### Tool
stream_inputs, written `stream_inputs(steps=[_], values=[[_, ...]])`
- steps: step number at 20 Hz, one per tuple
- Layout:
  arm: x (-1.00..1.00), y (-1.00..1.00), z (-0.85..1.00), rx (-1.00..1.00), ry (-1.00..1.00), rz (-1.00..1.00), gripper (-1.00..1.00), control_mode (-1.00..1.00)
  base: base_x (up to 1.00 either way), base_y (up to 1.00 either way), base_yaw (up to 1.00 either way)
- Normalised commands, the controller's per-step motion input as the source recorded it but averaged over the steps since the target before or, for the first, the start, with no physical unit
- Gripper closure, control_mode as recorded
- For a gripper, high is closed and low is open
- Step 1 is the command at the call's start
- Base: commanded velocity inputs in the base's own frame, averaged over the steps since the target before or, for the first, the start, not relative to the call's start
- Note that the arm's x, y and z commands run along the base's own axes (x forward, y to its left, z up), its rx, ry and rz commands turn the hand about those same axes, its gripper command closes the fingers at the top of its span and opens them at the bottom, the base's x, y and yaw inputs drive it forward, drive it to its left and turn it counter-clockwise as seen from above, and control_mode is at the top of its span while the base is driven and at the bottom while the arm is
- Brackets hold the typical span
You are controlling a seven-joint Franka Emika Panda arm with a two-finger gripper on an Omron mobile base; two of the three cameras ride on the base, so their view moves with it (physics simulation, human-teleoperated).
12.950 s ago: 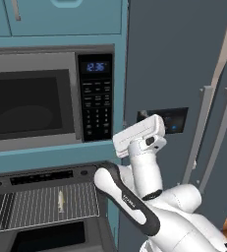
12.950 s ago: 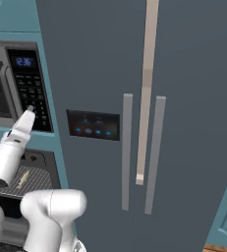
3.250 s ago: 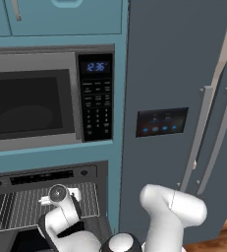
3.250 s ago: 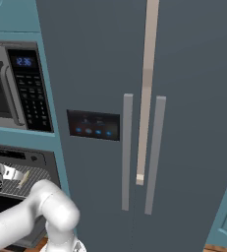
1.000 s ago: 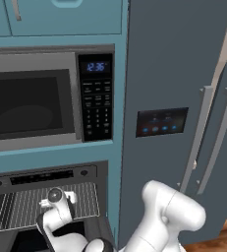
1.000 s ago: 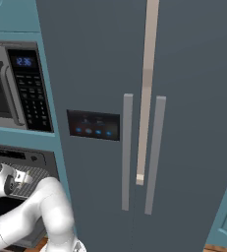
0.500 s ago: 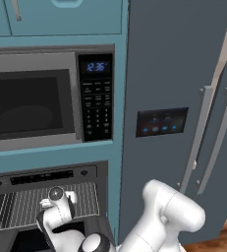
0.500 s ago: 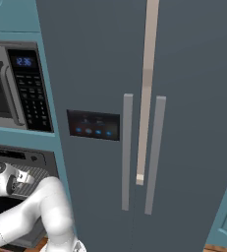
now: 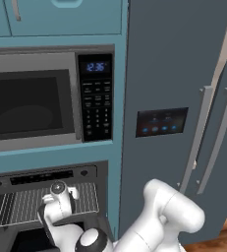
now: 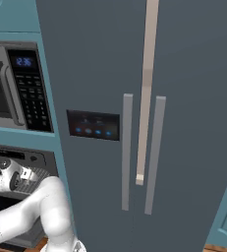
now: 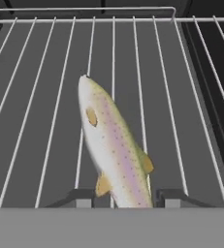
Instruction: Take the fish from the oven and place it on the plate on the counter.
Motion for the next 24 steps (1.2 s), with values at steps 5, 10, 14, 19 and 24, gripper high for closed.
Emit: stream_inputs(steps=[5, 10, 14, 19, 24], values=[[0.0, 0.0, -0.43, 0.0, 0.0, 0.0, 1.0, -1.0, 0.0, 0.0, 0.0], [-0.42, 0.0, -0.12, 0.0, -0.07, 0.0, 1.0, -1.0, 0.0, 0.0, 0.0], [-0.51, 0.0, -0.17, 0.0, -0.04, 0.0, 1.0, -1.0, 0.0, 0.0, 0.0], [-0.47, 0.0, -0.11, 0.0, -0.04, 0.0, 1.0, -1.0, 0.0, 0.0, 0.0], [-0.41, 0.0, 0.0, 0.0, -0.1, 0.0, 1.0, -1.0, 0.0, 0.0, 0.0]])
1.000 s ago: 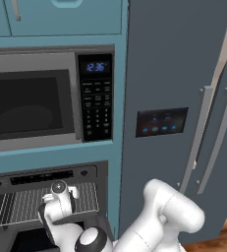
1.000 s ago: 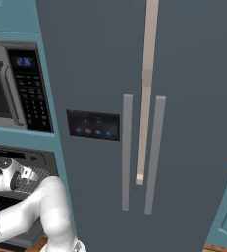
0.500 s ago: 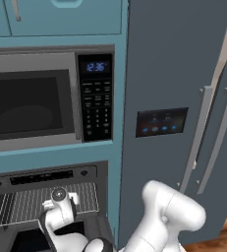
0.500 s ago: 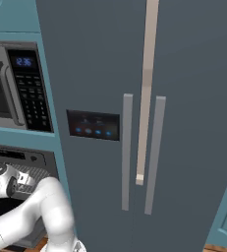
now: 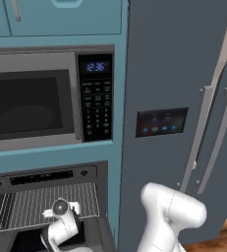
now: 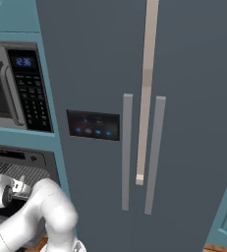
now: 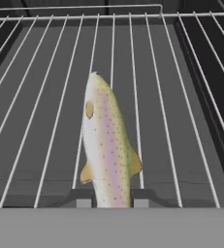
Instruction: Take the fish from the oven and place it on the plate on the counter.
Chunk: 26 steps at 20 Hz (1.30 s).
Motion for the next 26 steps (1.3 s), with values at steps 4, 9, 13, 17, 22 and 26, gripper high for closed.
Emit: stream_inputs(steps=[4, 9, 13, 17, 22, 26], values=[[-0.54, 0.0, 0.16, 0.0, -0.19, 0.0, 1.0, -1.0, 0.0, 0.0, 0.0], [-0.56, 0.0, 0.6, 0.03, -0.22, -0.03, 1.0, -1.0, 0.0, 0.0, 0.0], [-0.59, -0.03, 0.77, 0.08, -0.16, -0.06, 1.0, -1.0, 0.0, 0.0, 0.0], [-0.68, -0.07, 0.83, 0.1, -0.11, -0.09, 1.0, -1.0, 0.0, 0.0, 0.0], [-0.64, -0.17, 0.93, 0.1, -0.21, -0.13, 1.0, -1.0, 0.0, 0.0, 0.0], [-0.53, -0.11, 1.0, 0.08, -0.25, -0.12, 1.0, -1.0, 0.0, 0.0, 0.0]])
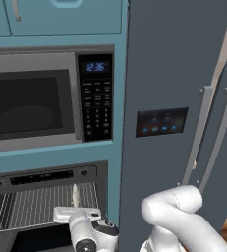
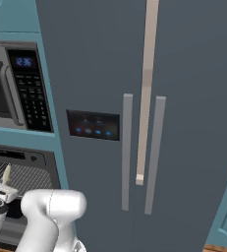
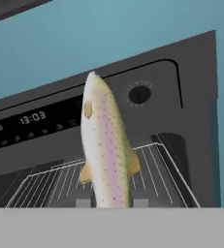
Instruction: Take the fish from the oven and place it on the plate on the counter.
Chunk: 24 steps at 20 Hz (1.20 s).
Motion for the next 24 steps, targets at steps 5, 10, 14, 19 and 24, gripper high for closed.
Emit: stream_inputs(steps=[5, 10, 14, 19, 24], values=[[-0.51, 0.0, 1.0, 0.02, -0.24, -0.11, 1.0, -1.0, 0.0, 0.0, 0.0], [-0.58, 0.0, 1.0, 0.0, -0.27, -0.13, 1.0, -1.0, 0.0, 0.0, 0.0], [-0.51, -0.04, 1.0, 0.0, -0.19, -0.09, 1.0, -1.0, 0.0, 0.0, 0.0], [-0.43, -0.19, 1.0, 0.03, -0.02, 0.0, 1.0, -1.0, 0.0, 0.0, 0.0], [-0.28, -0.41, 1.0, 0.07, 0.0, -0.02, 1.0, -1.0, 0.0, 0.0, 0.0]])
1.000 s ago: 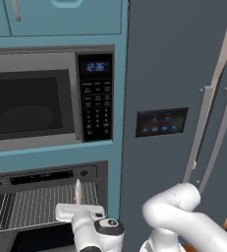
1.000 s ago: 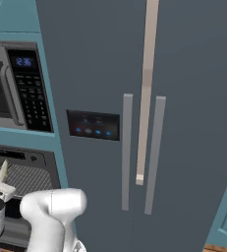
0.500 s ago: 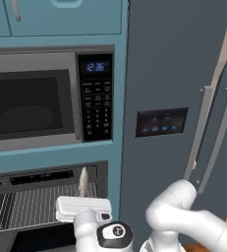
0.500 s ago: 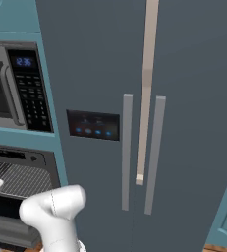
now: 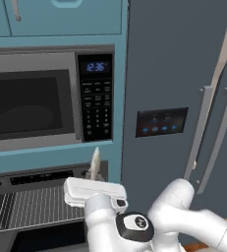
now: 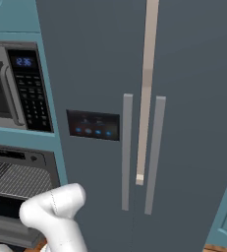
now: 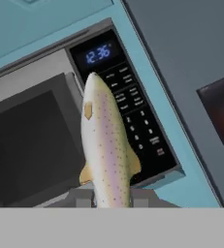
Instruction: Take the fish from the oven and place it on the plate on the counter.
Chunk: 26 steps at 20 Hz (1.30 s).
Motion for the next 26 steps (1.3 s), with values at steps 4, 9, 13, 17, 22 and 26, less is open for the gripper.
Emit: stream_inputs(steps=[4, 9, 13, 17, 22, 26], values=[[-0.18, -0.54, 1.0, 0.12, 0.02, -0.04, 1.0, -1.0, 0.0, 0.0, 0.0], [-0.42, -0.29, 1.0, 0.04, 0.06, -0.01, 1.0, -1.0, 0.0, 0.0, 0.0], [-0.03, -0.05, 0.66, -0.14, 0.24, 0.0, 1.0, -1.0, 0.0, 0.0, 0.0], [-0.04, -0.1, 0.37, -0.29, 0.21, 0.0, 1.0, -1.0, 0.0, 0.0, 0.0], [-0.32, -0.19, 0.36, -0.27, 0.27, 0.0, 1.0, -1.0, 0.0, 0.0, 0.0], [-0.24, -0.57, -0.07, 0.02, 0.32, 0.0, 1.0, -1.0, 0.0, 0.0, 0.0]])
